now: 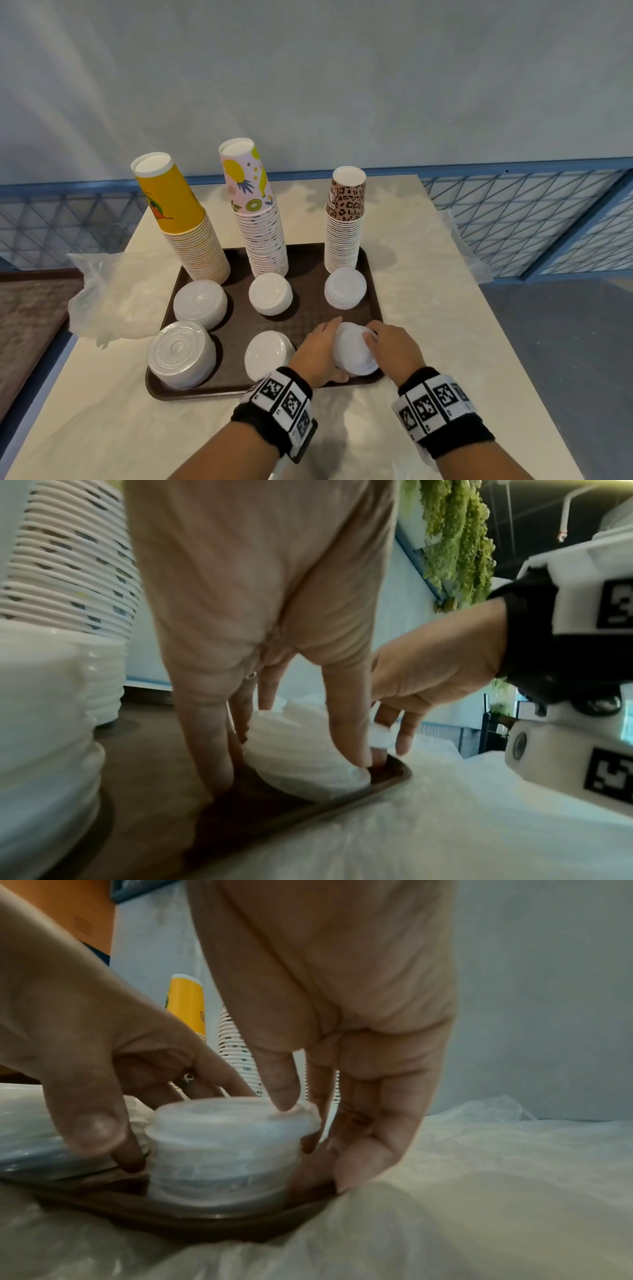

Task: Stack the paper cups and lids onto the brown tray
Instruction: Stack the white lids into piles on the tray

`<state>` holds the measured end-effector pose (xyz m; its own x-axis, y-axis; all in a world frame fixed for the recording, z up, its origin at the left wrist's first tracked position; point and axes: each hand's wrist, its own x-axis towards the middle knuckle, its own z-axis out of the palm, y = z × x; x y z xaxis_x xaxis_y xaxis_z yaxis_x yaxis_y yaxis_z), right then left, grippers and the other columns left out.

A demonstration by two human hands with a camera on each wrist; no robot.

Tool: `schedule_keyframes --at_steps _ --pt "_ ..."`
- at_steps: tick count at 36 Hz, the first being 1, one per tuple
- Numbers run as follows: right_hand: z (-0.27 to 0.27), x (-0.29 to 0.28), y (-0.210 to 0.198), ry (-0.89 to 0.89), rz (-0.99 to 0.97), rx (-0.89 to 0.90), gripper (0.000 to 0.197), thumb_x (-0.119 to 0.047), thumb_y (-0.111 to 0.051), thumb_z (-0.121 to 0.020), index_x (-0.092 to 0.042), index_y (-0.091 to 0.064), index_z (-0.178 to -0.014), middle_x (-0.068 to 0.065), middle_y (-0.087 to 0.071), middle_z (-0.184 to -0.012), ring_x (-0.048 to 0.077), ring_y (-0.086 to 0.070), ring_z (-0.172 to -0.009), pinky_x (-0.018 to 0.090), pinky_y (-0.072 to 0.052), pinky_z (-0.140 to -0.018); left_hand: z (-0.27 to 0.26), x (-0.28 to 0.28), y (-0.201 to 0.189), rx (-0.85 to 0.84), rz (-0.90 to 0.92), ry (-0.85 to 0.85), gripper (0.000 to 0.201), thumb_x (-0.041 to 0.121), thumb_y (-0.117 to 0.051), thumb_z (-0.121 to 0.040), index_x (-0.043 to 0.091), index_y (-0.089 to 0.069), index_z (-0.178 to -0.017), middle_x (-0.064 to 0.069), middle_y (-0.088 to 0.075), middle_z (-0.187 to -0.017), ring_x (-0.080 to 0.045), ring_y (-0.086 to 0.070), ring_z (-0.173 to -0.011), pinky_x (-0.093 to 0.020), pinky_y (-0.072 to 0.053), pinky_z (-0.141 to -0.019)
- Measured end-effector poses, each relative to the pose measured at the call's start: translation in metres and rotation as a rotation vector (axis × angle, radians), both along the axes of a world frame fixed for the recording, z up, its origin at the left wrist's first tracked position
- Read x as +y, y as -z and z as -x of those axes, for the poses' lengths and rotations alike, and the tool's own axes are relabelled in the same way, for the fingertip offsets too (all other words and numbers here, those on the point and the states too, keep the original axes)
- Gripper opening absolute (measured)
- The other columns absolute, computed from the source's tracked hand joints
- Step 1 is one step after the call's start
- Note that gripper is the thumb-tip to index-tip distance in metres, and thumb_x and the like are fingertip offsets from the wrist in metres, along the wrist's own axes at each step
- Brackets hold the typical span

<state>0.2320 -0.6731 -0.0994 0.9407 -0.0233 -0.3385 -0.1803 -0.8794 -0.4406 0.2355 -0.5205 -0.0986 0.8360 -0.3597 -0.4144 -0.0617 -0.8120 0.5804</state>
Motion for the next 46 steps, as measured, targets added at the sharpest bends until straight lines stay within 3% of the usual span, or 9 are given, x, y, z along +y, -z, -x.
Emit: schedule_keyframes --at_steps 4,10,16,24,31,34,38,41,46 --pt "-0.001 0.002 0.002 0.021 0.015 -0.006 0.033 -0.029 -0.036 -0.098 -0.008 -0.057 -0.113 0.014 -0.065 -0.111 0.028 -0.059 -0.104 0.03 -0.043 -0.081 0.0 -0.003 0.003 -0.086 -0.02 -0.011 0.095 0.025 -0.079 -0.071 0.012 -0.022 -0.146 -0.008 -0.034 -0.147 -0.024 -0.035 -0.136 -0.031 -0.026 -0.114" --pt "-0.002 0.011 0.003 0.055 0.042 -0.035 0.034 -0.03 -0.036 -0.099 -0.008 -0.05 -0.12 0.014 -0.052 -0.119 0.029 -0.057 -0.105 0.033 -0.044 -0.088 0.006 -0.013 0.007 -0.165 0.057 -0.075 0.078 0.03 -0.079 -0.069 0.01 -0.04 -0.133 -0.007 -0.049 -0.134 -0.019 -0.046 -0.124 -0.022 -0.033 -0.103" --pt "-0.001 0.016 0.005 0.056 0.108 0.003 0.041 -0.039 -0.033 -0.099 -0.009 -0.046 -0.124 0.013 -0.047 -0.126 0.03 -0.05 -0.113 0.036 -0.044 -0.092 0.01 -0.015 0.009 -0.111 0.058 -0.088 0.102 0.029 -0.082 -0.067 0.009 -0.021 -0.146 -0.008 -0.036 -0.144 -0.021 -0.036 -0.134 -0.025 -0.028 -0.108" --pt "0.004 0.022 0.01 0.04 0.189 -0.026 0.048 -0.047 -0.03 -0.097 -0.012 -0.043 -0.128 0.011 -0.044 -0.132 0.028 -0.047 -0.116 0.033 -0.043 -0.092 0.014 -0.02 0.012 -0.129 0.043 -0.078 0.089 0.04 -0.074 -0.073 0.007 -0.03 -0.142 -0.006 -0.041 -0.142 -0.02 -0.037 -0.13 -0.026 -0.027 -0.11" --pt "0.003 0.018 0.005 0.095 0.085 -0.036 0.047 -0.043 -0.031 -0.098 -0.014 -0.039 -0.135 0.011 -0.045 -0.133 0.029 -0.047 -0.118 0.036 -0.043 -0.093 0.015 -0.017 0.006 -0.063 0.059 -0.113 0.112 0.044 -0.077 -0.068 0.007 -0.009 -0.149 -0.01 -0.023 -0.154 -0.022 -0.023 -0.143 -0.03 -0.021 -0.115" --pt "-0.004 0.005 -0.001 0.136 0.039 -0.148 0.044 -0.041 -0.033 -0.098 -0.015 -0.043 -0.133 0.012 -0.049 -0.128 0.03 -0.051 -0.113 0.035 -0.043 -0.091 0.009 -0.018 -0.007 -0.181 0.114 -0.141 0.095 0.048 -0.068 -0.077 0.01 -0.019 -0.148 -0.008 -0.028 -0.152 -0.02 -0.028 -0.14 -0.029 -0.026 -0.115" --pt "-0.031 -0.022 -0.006 0.144 0.027 -0.31 0.036 -0.028 -0.041 -0.098 -0.009 -0.051 -0.127 0.017 -0.054 -0.123 0.036 -0.055 -0.106 0.041 -0.042 -0.091 -0.008 -0.027 -0.032 -0.299 0.099 -0.088 0.056 0.03 -0.042 -0.098 0.012 -0.023 -0.148 -0.006 -0.031 -0.152 -0.017 -0.03 -0.14 -0.025 -0.025 -0.114" --pt "-0.059 -0.04 -0.008 0.121 0.063 -0.351 0.034 -0.019 -0.046 -0.095 -0.007 -0.052 -0.126 0.017 -0.052 -0.124 0.037 -0.052 -0.109 0.041 -0.039 -0.094 -0.024 -0.043 -0.04 -0.375 0.015 0.02 0.045 0.018 -0.039 -0.098 0.009 -0.035 -0.142 -0.007 -0.036 -0.148 -0.019 -0.037 -0.135 -0.026 -0.03 -0.111" --pt "-0.095 -0.057 0.0 0.031 0.135 -0.256 0.037 -0.014 -0.041 -0.096 -0.012 -0.044 -0.134 0.013 -0.041 -0.138 0.034 -0.046 -0.116 0.038 -0.041 -0.092 -0.051 -0.08 -0.03 -0.288 -0.206 0.236 0.034 0.0 -0.042 -0.093 -0.003 -0.052 -0.125 -0.019 -0.046 -0.137 -0.033 -0.049 -0.123 -0.039 -0.039 -0.106"
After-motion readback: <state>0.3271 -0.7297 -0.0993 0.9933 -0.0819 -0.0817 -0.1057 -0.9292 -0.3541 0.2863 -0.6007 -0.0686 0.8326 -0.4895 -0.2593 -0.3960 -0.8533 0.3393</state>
